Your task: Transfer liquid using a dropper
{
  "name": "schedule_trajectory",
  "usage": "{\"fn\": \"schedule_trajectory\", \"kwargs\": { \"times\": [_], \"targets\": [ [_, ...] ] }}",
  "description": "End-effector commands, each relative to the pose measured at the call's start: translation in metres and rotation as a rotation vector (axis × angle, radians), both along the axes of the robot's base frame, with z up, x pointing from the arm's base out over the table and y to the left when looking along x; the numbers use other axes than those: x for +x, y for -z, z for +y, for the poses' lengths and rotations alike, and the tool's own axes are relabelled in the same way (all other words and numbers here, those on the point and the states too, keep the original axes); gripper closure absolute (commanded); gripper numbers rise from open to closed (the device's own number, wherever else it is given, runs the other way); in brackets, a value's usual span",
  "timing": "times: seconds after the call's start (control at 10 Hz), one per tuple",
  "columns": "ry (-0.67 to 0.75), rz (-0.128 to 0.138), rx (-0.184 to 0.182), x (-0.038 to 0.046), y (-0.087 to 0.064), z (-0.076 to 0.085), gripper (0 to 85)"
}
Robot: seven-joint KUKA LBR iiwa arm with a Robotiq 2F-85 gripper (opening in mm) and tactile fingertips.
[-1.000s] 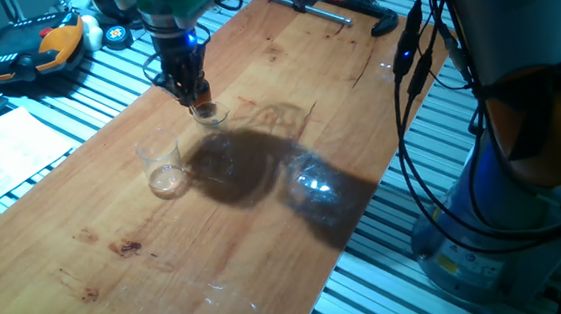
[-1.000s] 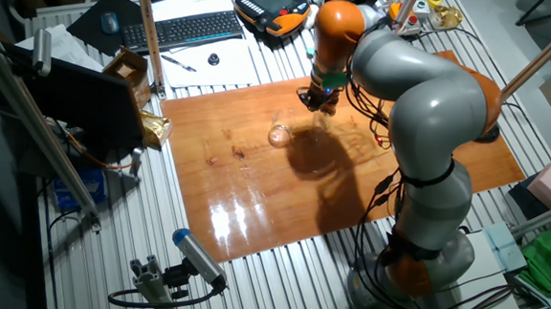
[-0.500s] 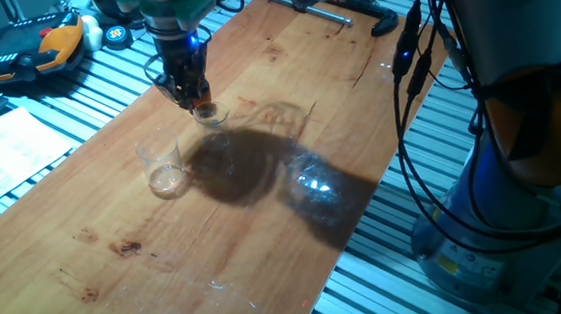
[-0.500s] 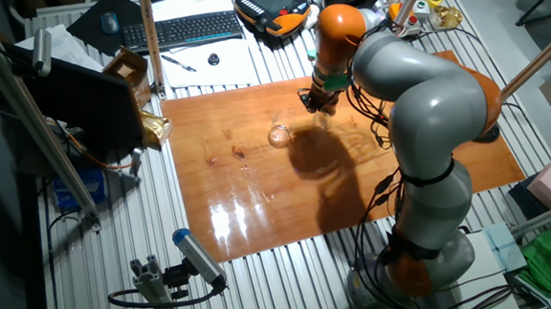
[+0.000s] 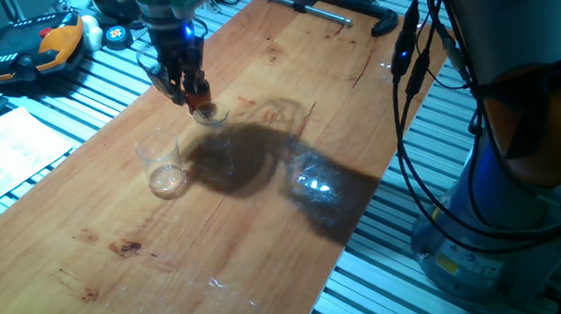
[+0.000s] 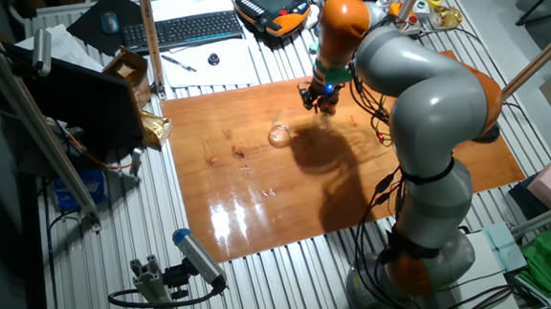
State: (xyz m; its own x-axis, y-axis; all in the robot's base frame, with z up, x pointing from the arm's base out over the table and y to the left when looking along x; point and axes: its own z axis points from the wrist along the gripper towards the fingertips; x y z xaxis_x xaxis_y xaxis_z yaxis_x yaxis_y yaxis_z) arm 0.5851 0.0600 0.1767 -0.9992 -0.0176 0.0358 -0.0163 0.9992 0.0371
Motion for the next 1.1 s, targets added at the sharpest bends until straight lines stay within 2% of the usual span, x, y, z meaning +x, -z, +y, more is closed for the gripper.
{"fn": "schedule_trajectory", "kwargs": {
  "times": [0.0,0.1,0.2,0.3,0.4,0.6,0.7,0.8,1.0],
  "targets": [
    [0.008,0.003,0.012,-0.0006,-0.008,0.003,49.7],
    [0.020,0.006,0.012,-0.0024,-0.018,0.012,52.7],
    [0.029,0.010,-0.030,-0.0043,-0.032,0.028,57.3],
    [0.041,0.026,-0.051,-0.0068,-0.042,0.044,62.0],
    [0.051,0.029,-0.075,-0.0114,-0.049,0.057,68.0],
    [0.075,0.014,-0.068,-0.0247,-0.046,0.069,84.3],
    [0.076,0.005,-0.064,-0.0279,-0.045,0.072,84.3],
    [0.075,0.007,-0.052,-0.0293,-0.044,0.074,84.3],
    [0.076,-0.002,-0.039,-0.0284,-0.043,0.074,84.3]
  ]
}}
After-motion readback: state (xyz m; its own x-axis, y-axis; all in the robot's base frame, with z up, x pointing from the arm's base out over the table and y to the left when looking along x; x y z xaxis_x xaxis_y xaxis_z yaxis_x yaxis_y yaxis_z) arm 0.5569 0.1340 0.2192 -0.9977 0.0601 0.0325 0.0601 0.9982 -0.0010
